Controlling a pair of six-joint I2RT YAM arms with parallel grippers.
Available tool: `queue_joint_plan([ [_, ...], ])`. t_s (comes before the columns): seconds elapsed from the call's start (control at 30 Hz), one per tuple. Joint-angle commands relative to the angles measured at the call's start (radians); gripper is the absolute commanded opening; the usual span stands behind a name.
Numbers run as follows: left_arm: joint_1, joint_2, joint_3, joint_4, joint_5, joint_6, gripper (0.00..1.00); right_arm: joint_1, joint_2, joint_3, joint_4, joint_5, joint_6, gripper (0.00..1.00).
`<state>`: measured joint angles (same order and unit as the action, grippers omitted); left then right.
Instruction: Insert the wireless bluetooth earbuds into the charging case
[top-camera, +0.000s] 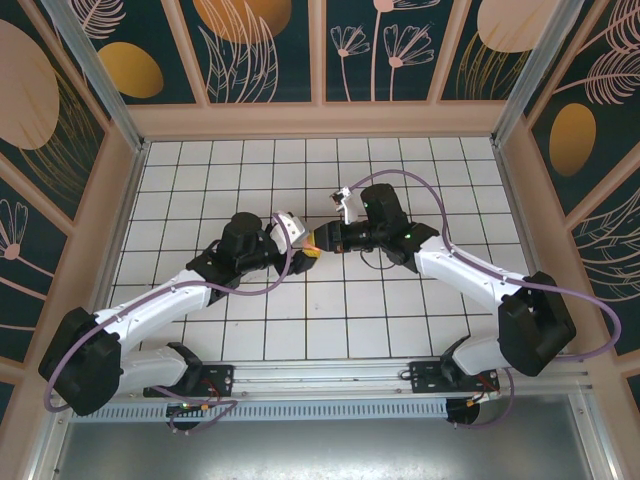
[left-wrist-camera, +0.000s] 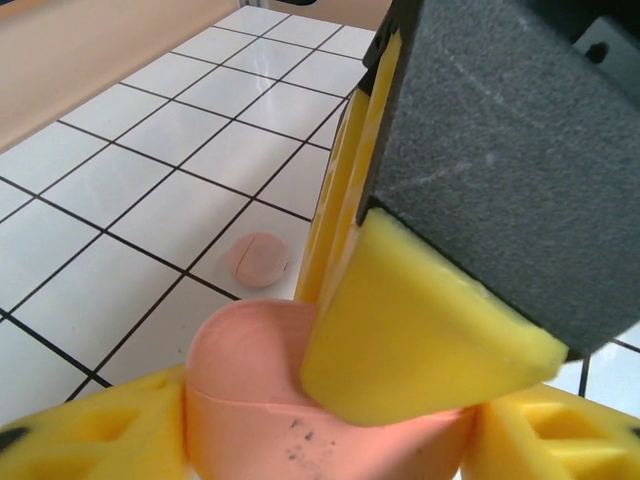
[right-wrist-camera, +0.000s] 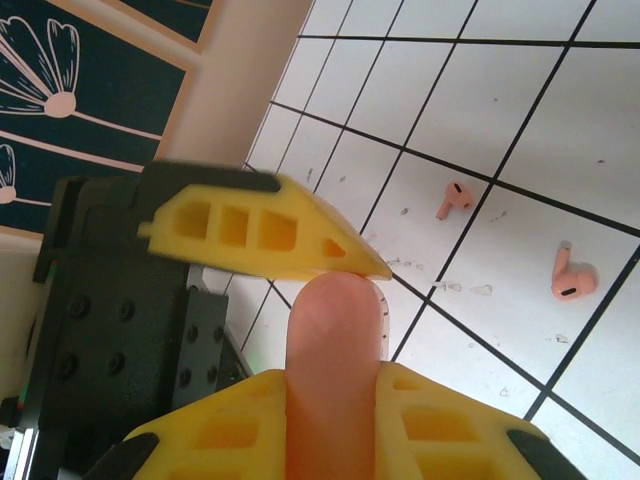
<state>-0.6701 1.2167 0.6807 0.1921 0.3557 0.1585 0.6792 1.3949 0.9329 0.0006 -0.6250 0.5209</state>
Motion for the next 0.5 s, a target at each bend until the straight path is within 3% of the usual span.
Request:
queue_joint_plan([
  [0.0, -0.005, 0.004, 0.047, -0.012, 0.011, -0.008, 0.76, 0.004, -0.039, -0.003, -0.007, 0.019, -0.049, 0.17],
  [0.3, -0.005, -0.032, 0.106, -0.175, 0.111, 0.022, 0.80, -0.064, -0.202, -0.147, 0.083, -0.029, -0.196, 0.18],
  [0.47, -0.005, -0.029, 0.137, -0.286, 0.180, 0.128, 0.74, -0.115, -0.291, -0.193, 0.081, -0.088, -0.328, 0.17],
])
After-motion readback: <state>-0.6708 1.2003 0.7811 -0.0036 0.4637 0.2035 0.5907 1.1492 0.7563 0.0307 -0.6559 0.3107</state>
